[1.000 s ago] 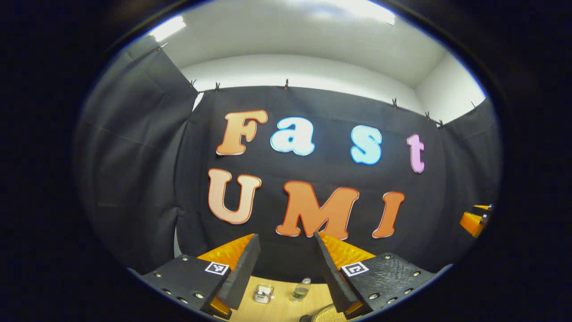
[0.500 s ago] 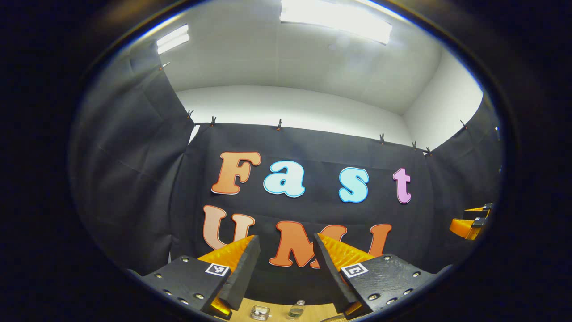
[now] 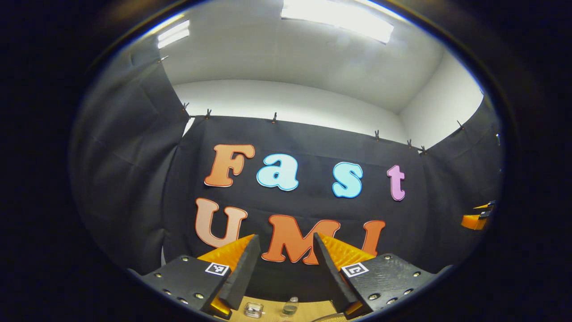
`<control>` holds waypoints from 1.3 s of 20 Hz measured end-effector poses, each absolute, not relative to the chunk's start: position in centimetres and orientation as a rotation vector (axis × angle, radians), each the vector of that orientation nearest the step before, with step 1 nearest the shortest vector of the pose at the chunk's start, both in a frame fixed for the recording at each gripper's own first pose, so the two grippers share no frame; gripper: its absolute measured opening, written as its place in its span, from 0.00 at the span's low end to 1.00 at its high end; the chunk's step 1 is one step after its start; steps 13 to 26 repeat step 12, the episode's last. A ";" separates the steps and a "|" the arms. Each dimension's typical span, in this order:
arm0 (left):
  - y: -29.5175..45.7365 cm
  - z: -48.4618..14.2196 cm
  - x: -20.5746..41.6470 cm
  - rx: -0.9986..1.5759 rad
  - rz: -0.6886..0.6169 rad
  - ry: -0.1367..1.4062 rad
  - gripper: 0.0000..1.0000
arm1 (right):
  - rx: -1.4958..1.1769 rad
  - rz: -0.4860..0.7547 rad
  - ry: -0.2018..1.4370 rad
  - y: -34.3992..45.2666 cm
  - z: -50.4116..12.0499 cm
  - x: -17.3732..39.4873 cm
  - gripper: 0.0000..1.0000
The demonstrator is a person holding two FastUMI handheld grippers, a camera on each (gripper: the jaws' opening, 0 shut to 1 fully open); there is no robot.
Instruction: First push the handle of the pot to place it horizontally, then grasp the pot with both hands and set it on the induction cooktop.
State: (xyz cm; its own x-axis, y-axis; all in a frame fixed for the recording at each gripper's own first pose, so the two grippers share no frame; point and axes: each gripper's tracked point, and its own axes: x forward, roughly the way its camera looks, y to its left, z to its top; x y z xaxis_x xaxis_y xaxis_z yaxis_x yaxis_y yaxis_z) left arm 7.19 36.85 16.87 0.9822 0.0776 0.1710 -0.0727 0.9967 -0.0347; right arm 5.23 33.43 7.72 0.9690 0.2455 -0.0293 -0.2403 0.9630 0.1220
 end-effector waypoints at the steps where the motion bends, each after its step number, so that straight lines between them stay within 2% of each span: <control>1: 36.7 16.0 7.6 -0.040 0.067 -0.159 0.76 | 0.116 0.231 0.053 32.7 7.4 5.4 0.94; 6: 37.0 15.6 7.5 0.016 0.085 -0.149 0.77 | 0.138 0.215 0.057 29.8 7.7 5.0 0.94; 9: 36.5 15.5 7.4 0.027 0.034 -0.163 0.76 | 0.183 0.249 0.049 28.8 8.6 4.0 0.94; 12: 36.8 14.8 7.5 0.016 0.021 -0.142 0.76 | 0.185 0.221 0.036 26.9 9.0 3.7 0.94; 26: 36.8 14.8 7.5 0.016 0.021 -0.142 0.76 | 0.185 0.221 0.036 26.9 9.0 3.7 0.94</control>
